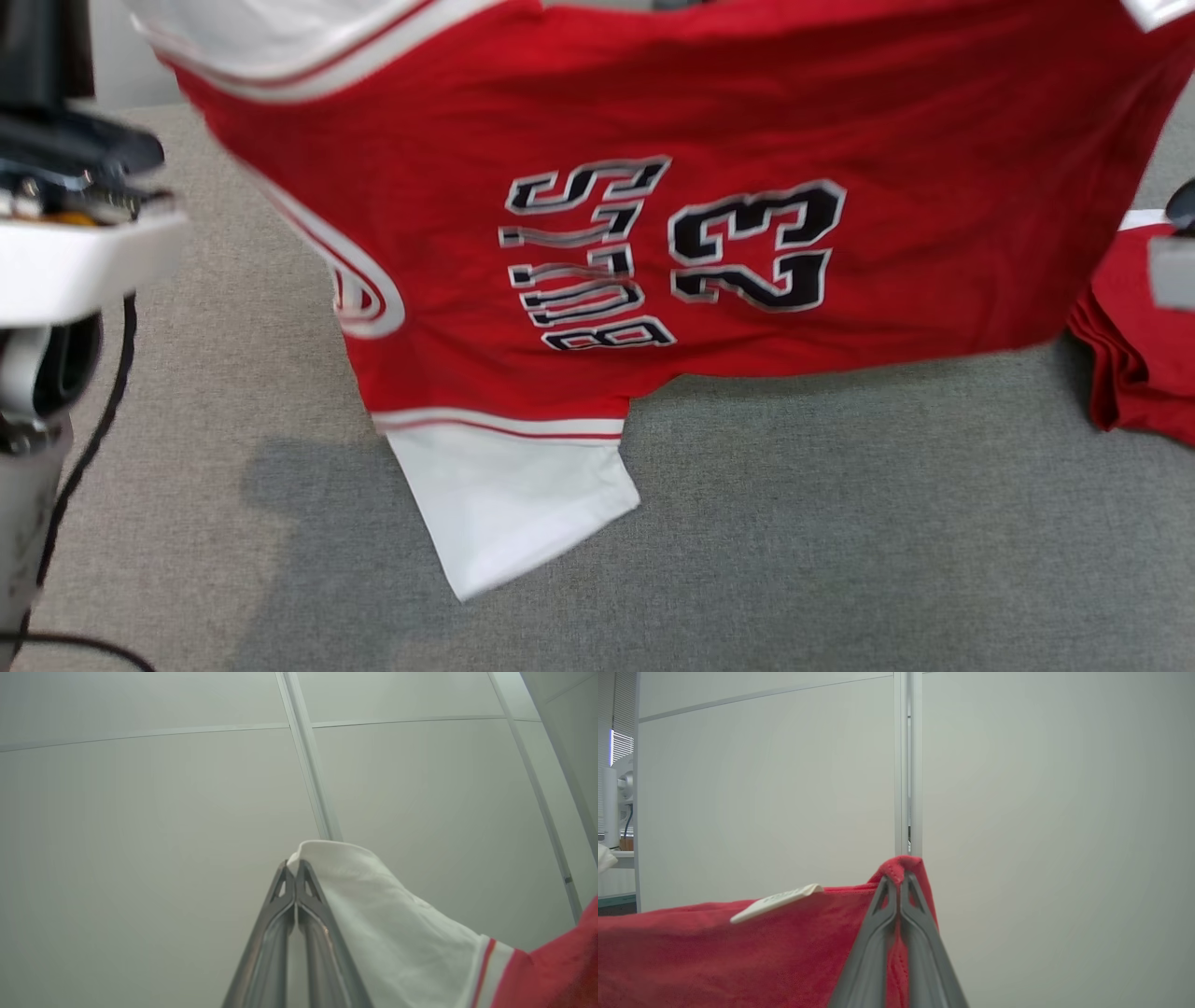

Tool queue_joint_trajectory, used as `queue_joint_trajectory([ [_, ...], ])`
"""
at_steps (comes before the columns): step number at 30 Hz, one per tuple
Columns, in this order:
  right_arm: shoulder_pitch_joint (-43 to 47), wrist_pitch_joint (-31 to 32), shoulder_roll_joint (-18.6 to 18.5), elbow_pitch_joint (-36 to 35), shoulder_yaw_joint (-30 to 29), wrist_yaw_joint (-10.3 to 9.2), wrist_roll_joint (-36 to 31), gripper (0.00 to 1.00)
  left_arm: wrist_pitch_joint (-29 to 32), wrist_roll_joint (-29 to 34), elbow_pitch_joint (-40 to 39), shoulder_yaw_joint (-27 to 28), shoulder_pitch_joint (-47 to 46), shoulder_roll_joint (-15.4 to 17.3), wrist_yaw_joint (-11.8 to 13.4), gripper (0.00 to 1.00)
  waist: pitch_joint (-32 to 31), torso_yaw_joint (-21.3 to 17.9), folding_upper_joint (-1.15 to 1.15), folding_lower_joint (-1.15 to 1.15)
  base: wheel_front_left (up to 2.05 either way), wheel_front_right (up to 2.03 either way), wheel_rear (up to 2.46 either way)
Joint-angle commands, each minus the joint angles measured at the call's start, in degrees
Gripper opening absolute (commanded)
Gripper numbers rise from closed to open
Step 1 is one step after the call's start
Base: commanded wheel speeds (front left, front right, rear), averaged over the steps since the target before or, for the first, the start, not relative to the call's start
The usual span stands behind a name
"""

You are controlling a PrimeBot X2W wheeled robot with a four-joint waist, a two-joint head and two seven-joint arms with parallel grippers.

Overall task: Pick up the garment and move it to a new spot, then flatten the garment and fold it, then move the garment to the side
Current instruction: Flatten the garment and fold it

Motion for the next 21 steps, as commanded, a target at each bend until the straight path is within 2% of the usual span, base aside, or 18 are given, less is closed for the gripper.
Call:
queue_joint_trajectory([
  [1, -2.49, 0.99, -0.65, -0.02, -0.15, 0.02, 1.08, 0.0, 0.75, 0.79, -0.3, -0.69, -3.86, 0.0, -0.77, 0.0, -0.1, 0.32, 0.0, 0.0, 0.0, 0.0, 0.0],
  [11, -9.42, 1.73, -0.37, 3.16, 1.9, 0.02, 4.74, 0.0, -0.45, 1.29, 3.73, -2.87, -13.5, -1.54, -3.46, 0.0, 1.58, 0.08, 0.0, 0.0, 0.0, 0.0, 0.0],
  [16, -17.22, 1.35, -0.32, 9.26, 2.73, 0.02, 6.46, 0.0, -3.27, 1.41, 10.65, -3.43, -21.4, -2.95, -6.12, 0.0, 3.99, -0.5, 0.0, 0.0, 0.0, 0.0, 0.0],
  [21, -27.71, -0.06, 0.43, 18.18, 3.14, 0.03, 7.79, 0.0, -6.14, 2.65, 19.96, -3.92, -31.84, -5.01, -8.71, 0.0, 6.81, -0.73, 0.0, 0.0, 0.0, 0.0, 0.0],
])
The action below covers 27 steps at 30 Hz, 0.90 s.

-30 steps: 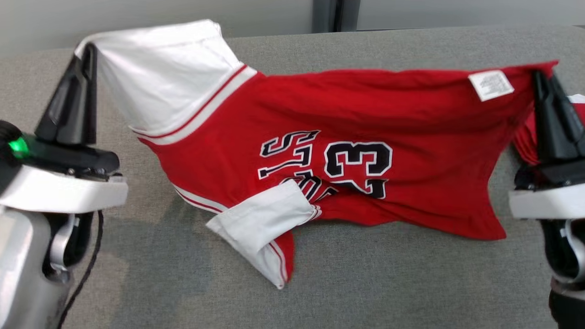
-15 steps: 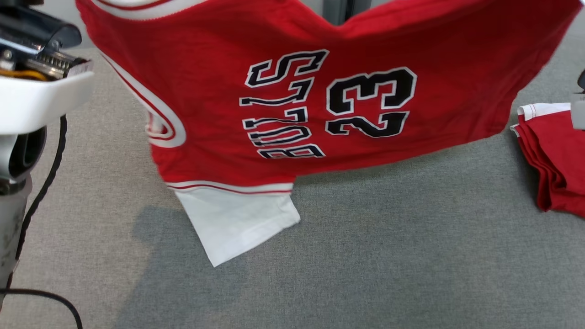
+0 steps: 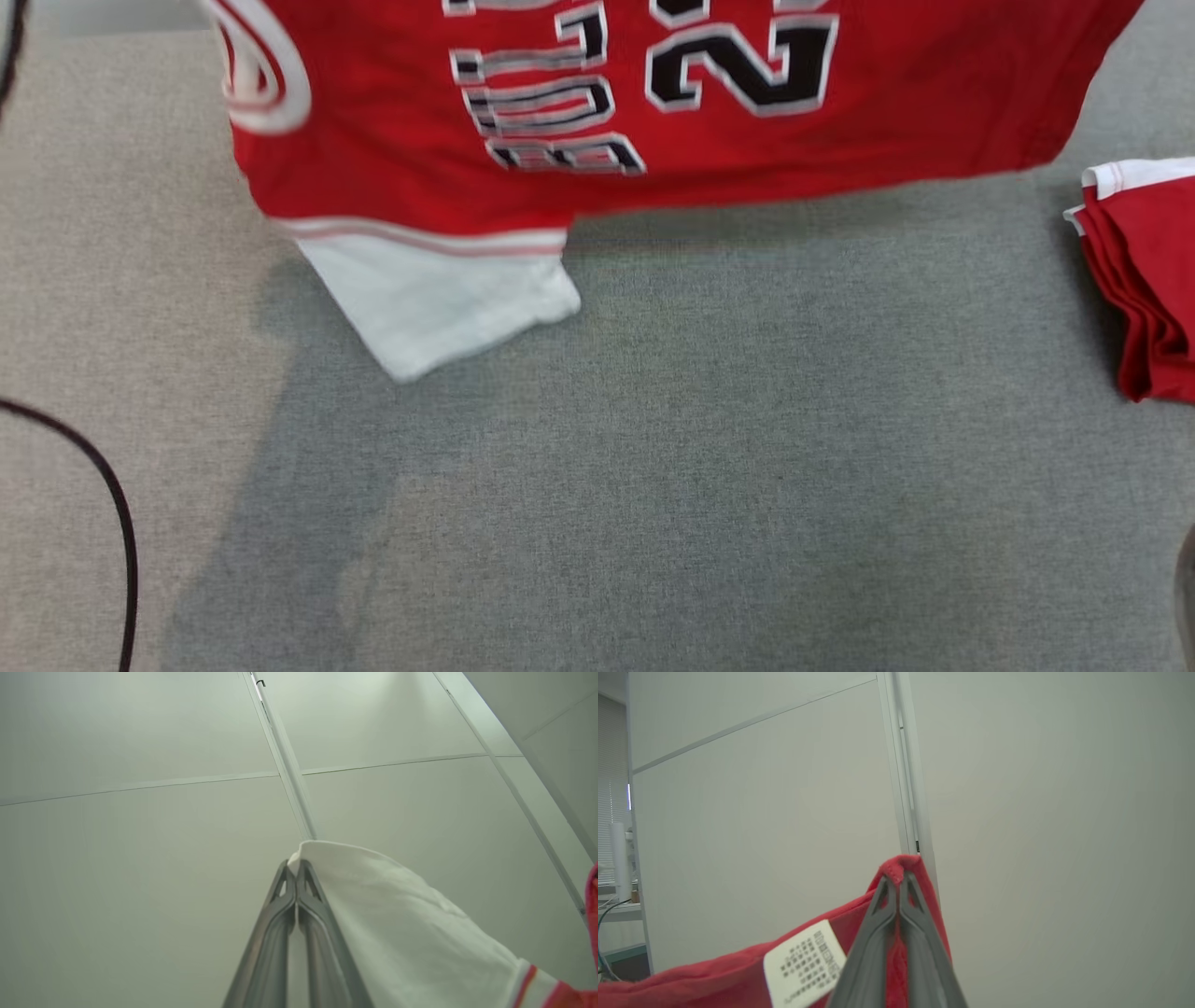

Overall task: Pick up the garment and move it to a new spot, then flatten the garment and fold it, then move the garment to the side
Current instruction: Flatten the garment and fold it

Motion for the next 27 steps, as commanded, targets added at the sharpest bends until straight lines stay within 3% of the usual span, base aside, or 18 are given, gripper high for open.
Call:
queue_joint_trajectory([
  [1, -2.82, -0.85, 0.14, 2.83, 0.21, 0.02, 0.08, 0.0, -0.47, 0.34, 2.79, 0.07, -3.1, -0.77, -0.56, 0.0, 1.35, -0.09, 0.0, 0.0, 0.0, 0.0, 0.0],
  [11, -22.69, -7.23, 4.89, 33.06, 3.79, 0.03, 4.75, 0.0, -0.96, 1.88, 28.27, 0.38, -16.79, -4.88, -2.51, 0.0, 3.72, -1.19, 0.0, 0.0, 0.0, 0.0, 0.0],
  [17, -27.51, -9.72, 6.61, 48.54, 8.54, 0.02, 7.25, 0.0, 0.62, -1.41, 46.78, -0.8, -18.1, -8.35, -2.94, 0.0, 4.4, -1.56, 0.0, 0.0, 0.0, 0.0, 0.0],
  [21, -28.18, -10.37, 7.11, 54.21, 12.64, 0.03, 8.55, 0.0, 1.3, -3.7, 53.77, -1.59, -16.59, -9.98, -2.85, 0.0, 5.11, -1.34, 0.0, 0.0, 0.0, 0.0, 0.0],
  [27, -26.68, -11.98, 7.12, 57.23, 17.38, 0.03, 11.19, 0.0, 2.13, -9.77, 56.63, -3.33, -12.06, -12.13, -2.9, 0.0, 6.96, -1.04, 0.0, 0.0, 0.0, 0.0, 0.0],
])
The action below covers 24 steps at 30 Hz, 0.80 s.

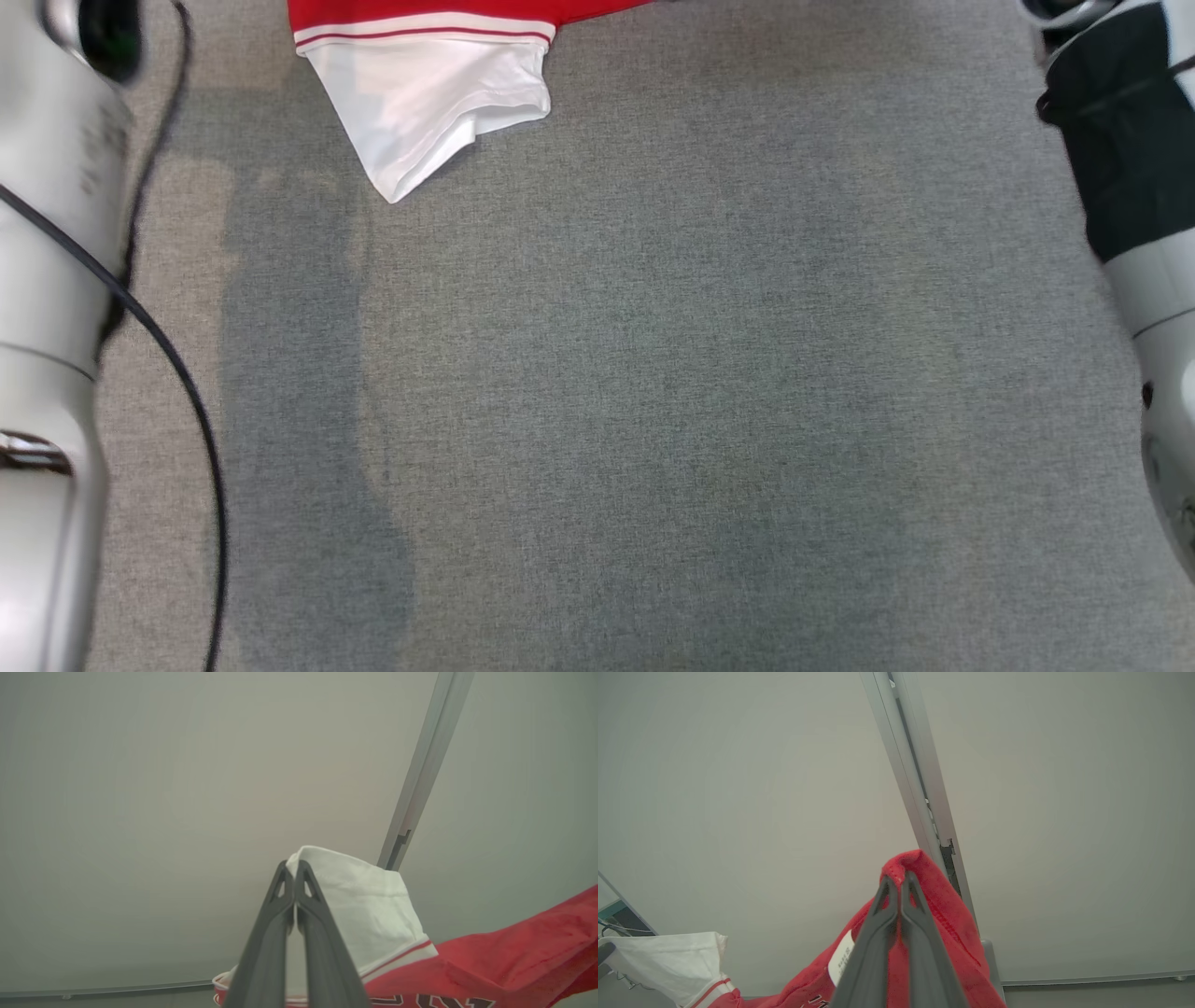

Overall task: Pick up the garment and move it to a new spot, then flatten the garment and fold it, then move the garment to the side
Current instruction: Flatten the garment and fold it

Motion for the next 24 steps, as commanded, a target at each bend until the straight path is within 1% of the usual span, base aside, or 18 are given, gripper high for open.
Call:
queue_joint_trajectory([
  [1, 1.78, -0.85, -0.14, 0.11, 1.56, 0.04, 0.89, 0.0, -0.26, -2.39, -0.19, -0.3, 2.58, -0.57, -0.06, 0.0, 0.44, 0.29, 0.0, 0.0, 0.0, 0.0, 0.0],
  [3, 2.92, -1.48, -0.25, 0.03, 2.42, 0.04, 1.28, 0.0, -0.18, -2.71, -0.06, -1.26, 4.32, -0.5, -0.06, 0.0, 0.4, 0.41, 0.0, 0.0, 0.0, 0.0, 0.0],
  [6, 7.33, -3.21, -1.63, -0.81, 4.76, 0.03, 3.01, 0.0, -1.69, -6.49, -1.4, -1.95, 10.0, -1.92, -0.06, 0.0, -0.11, 1.22, 0.0, 0.0, 0.0, 0.0, 0.0],
  [8, 12.18, -4.24, -2.45, -1.64, 6.01, 0.03, 4.68, 0.0, -2.6, -9.05, -2.82, -2.33, 14.94, -2.96, -0.06, 0.0, -1.24, 1.84, 0.0, 0.0, 0.0, 0.0, 0.0],
  [9, 14.41, -4.73, -2.79, -2.38, 6.27, 0.04, 5.85, 0.0, -2.95, -10.3, -3.78, -2.49, 17.4, -2.99, -0.06, 0.0, -1.61, 1.94, 0.0, 0.0, 0.0, 0.0, 0.0],
  [12, 22.53, -5.61, -3.78, -4.65, 7.52, 0.04, 8.89, 0.0, -3.41, -12.79, -7.35, -2.78, 24.87, -2.84, -0.06, 0.0, -3.08, 2.37, 0.0, 0.0, 0.0, 0.0, 0.0],
  [13, 25.17, -5.94, -4.22, -5.54, 7.78, 0.04, 9.79, 0.0, -3.4, -12.9, -9.19, -2.13, 27.11, -2.1, -0.06, 0.0, -3.59, 2.42, 0.0, 0.0, 0.0, 0.0, 0.0],
  [14, 30.59, -6.12, -5.08, -7.92, 8.8, 0.04, 11.49, 0.0, -3.39, -12.19, -13.51, -0.75, 32.43, -1.42, -0.07, 0.0, -4.59, 2.54, 0.0, 0.0, 0.0, 0.0, 0.0],
  [18, 41.41, -6.42, -6.43, -14.45, 9.34, 0.04, 14.52, 0.0, -3.42, -9.2, -22.6, 2.79, 43.69, -0.47, -0.07, 0.0, -7.15, 2.57, 0.0, 0.0, 0.0, 0.0, 0.0],
  [22, 51.67, -6.38, -7.93, -23.35, 6.64, 0.04, 15.22, 0.0, -3.42, -4.57, -32.41, 6.01, 53.96, 0.64, 0.0, 0.0, -9.55, 2.45, 0.0, 0.0, 0.0, 0.0, 0.0],
  [24, 56.75, -6.29, -8.6, -27.67, 4.81, 0.04, 14.46, 0.0, -3.42, -2.4, -37.74, 6.97, 58.78, 1.72, 0.87, 0.0, -10.84, 2.44, 0.0, 0.0, 0.0, 0.0, 0.0],
])
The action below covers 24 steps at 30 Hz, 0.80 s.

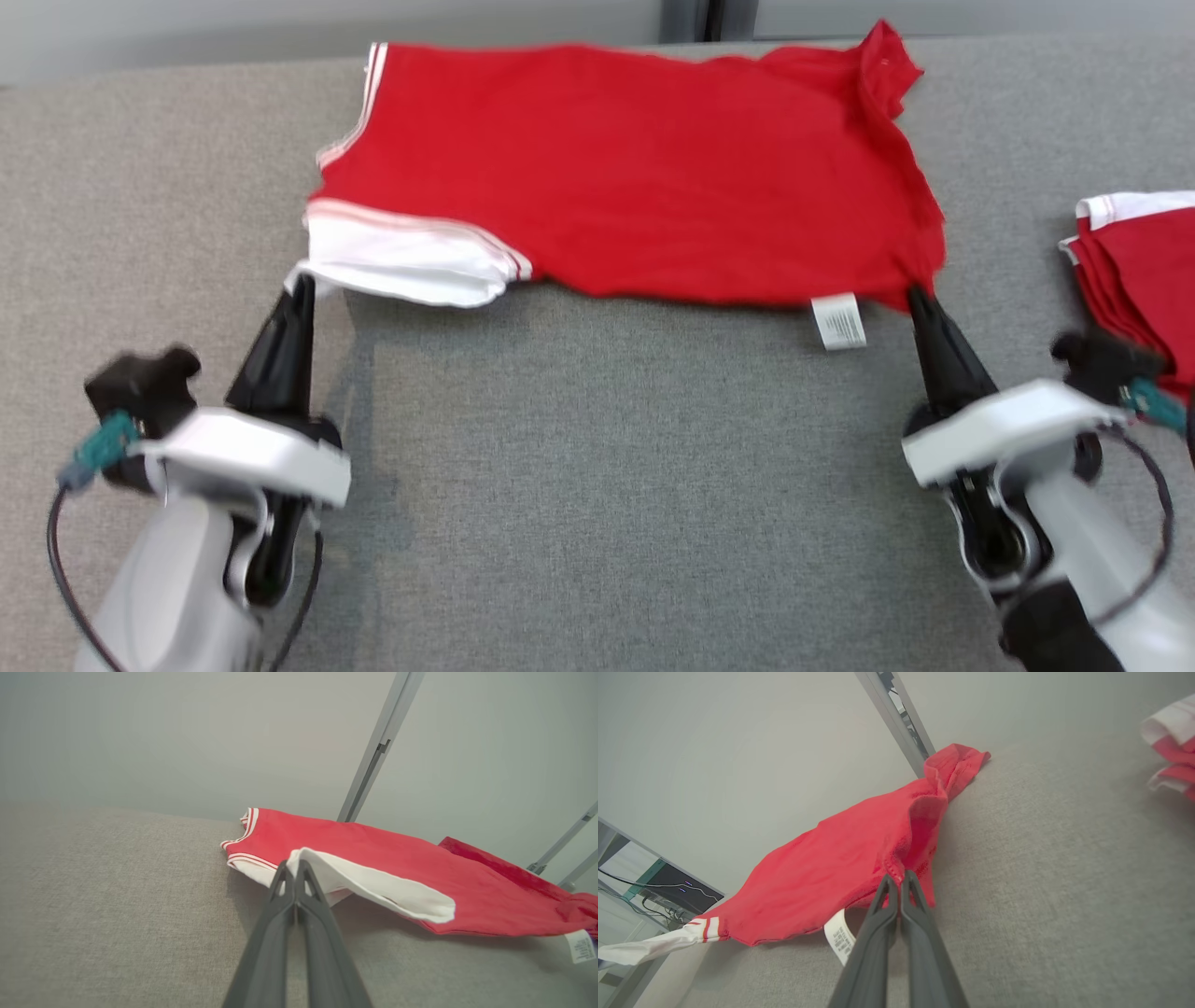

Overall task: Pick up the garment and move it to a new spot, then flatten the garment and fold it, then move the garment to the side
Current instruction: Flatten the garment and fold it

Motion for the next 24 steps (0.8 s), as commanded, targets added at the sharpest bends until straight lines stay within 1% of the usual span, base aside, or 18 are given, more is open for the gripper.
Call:
queue_joint_trajectory([
  [1, 2.6, -0.07, -0.64, -1.82, -0.99, 0.04, -0.45, 0.0, -0.17, 0.92, -2.27, 0.19, 2.4, 0.8, 0.68, 0.0, -1.54, 0.03, 0.0, 0.0, 0.0, 0.0, 0.0],
  [3, 7.42, -0.07, -1.14, -5.43, -2.4, 0.04, -0.92, 0.0, 0.36, 2.23, -7.72, -0.26, 6.87, 2.13, 2.15, 0.0, -2.83, 0.12, 0.0, 0.0, 0.0, 0.0, 0.0],
  [5, 11.91, -0.07, -1.74, -8.43, -3.92, 0.04, -1.43, 0.0, 2.22, 2.97, -13.71, -0.46, 11.25, 3.36, 4.28, 0.0, -3.92, 0.27, 0.0, 0.0, 0.0, 0.0, 0.0],
  [7, 15.91, 0.77, -2.42, -11.35, -5.25, 0.04, -2.64, 0.0, 4.72, 3.25, -20.04, -0.37, 15.79, 4.42, 6.47, 0.0, -5.06, 0.38, 0.0, 0.0, 0.0, 0.0, 0.0],
  [10, 21.74, 3.86, -3.27, -15.52, -7.92, 0.03, -5.24, 0.0, 9.32, 3.42, -29.55, -0.76, 22.24, 5.78, 9.77, 0.0, -6.53, 0.49, 0.0, 0.0, 0.0, 0.0, 0.0],
  [13, 27.47, 7.59, -2.06, -20.09, -11.05, 0.04, -7.6, 0.0, 13.54, 3.56, -37.84, -1.45, 28.16, 6.68, 12.83, 0.0, -7.86, 0.75, 0.0, 0.0, 0.0, 0.0, 0.0],
  [15, 31.63, 10.34, -0.52, -23.25, -13.59, 0.04, -9.07, 0.0, 16.41, 3.48, -42.15, -1.81, 31.92, 7.12, 14.96, 0.0, -8.7, 1.03, 0.0, 0.0, 0.0, 0.0, 0.0],
  [17, 35.44, 13.03, 1.19, -26.62, -15.76, 0.04, -11.43, 0.0, 18.46, 3.77, -46.26, -2.11, 34.55, 7.55, 16.5, 0.0, -9.43, 1.41, 0.0, 0.0, 0.0, 0.0, 0.0],
  [18, 37.19, 14.66, 2.39, -28.38, -16.44, 0.05, -11.87, 0.0, 19.65, 4.01, -47.85, -2.27, 35.93, 8.11, 17.19, 0.0, -9.56, 1.5, 0.0, 0.0, 0.0, 0.0, 0.0],
  [19, 37.19, 14.66, 2.39, -28.38, -16.44, 0.05, -11.87, 0.0, 19.65, 4.01, -47.85, -2.27, 35.93, 8.11, 17.19, 0.0, -9.56, 1.5, 0.0, 0.0, 0.0, 0.0, 0.0],
  [20, 39.08, 16.23, 3.26, -30.05, -17.42, 0.05, -12.99, 0.0, 20.58, 4.0, -49.38, -2.51, 37.26, 8.51, 17.81, 0.0, -9.79, 1.61, 0.0, 0.0, 0.0, 0.0, 0.0],
  [21, 42.32, 19.24, 4.61, -33.19, -19.35, 0.04, -14.71, 0.0, 22.19, 4.13, -52.19, -2.58, 39.28, 9.01, 18.95, 0.0, -10.07, 1.73, 0.0, 0.0, 0.0, 0.0, 0.0],
  [22, 42.32, 19.24, 4.61, -33.19, -19.35, 0.04, -14.71, 0.0, 22.19, 4.13, -52.19, -2.58, 39.28, 9.01, 18.95, 0.0, -10.07, 1.73, 0.0, 0.0, 0.0, 0.0, 0.0],
  [24, 45.5, 22.46, 5.88, -36.14, -20.93, 0.05, -15.99, 0.0, 23.58, 4.06, -54.6, -2.53, 41.28, 9.36, 20.06, 0.0, -10.4, 1.81, 0.0, 0.0, 0.0, 0.0, 0.0],
])
